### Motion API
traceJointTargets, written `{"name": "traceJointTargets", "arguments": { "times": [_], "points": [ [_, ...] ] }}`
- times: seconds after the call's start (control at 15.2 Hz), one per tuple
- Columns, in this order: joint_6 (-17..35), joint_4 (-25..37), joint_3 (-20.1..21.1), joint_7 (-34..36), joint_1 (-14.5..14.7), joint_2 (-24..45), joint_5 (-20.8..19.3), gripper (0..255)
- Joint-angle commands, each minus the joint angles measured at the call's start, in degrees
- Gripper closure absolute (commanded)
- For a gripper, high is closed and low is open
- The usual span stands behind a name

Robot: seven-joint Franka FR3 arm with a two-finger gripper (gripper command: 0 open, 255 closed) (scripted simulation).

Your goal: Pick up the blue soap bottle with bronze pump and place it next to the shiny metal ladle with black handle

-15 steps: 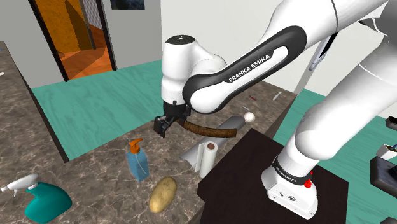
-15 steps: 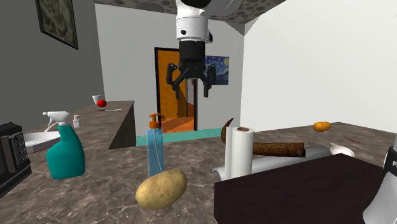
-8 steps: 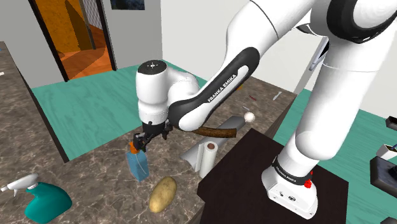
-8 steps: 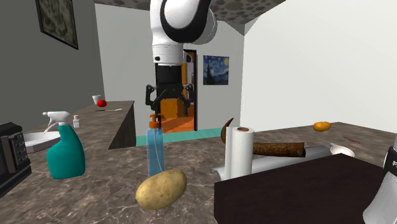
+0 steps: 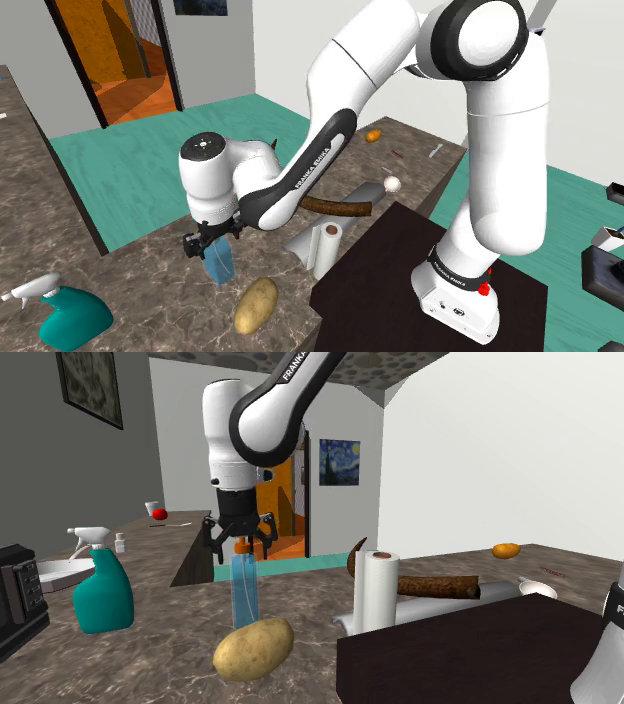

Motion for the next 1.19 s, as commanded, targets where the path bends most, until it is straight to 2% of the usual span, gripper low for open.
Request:
{"name": "traceJointTargets", "arguments": {
  "times": [0.0, 0.33, 0.79, 0.86, 1.12],
  "points": [
    [0.76, 0.60, -1.02, 1.06, 0.76, 1.57, -1.44, 0],
    [2.55, 1.63, -3.01, 2.70, 1.98, 4.68, -4.03, 0],
    [2.55, 1.63, -3.01, 2.70, 1.98, 4.67, -4.02, 0],
    [2.55, 1.63, -3.01, 2.70, 1.98, 4.67, -4.02, 255],
    [2.54, 1.64, -3.01, 2.71, 1.99, 4.68, -4.03, 255]
  ]
}}
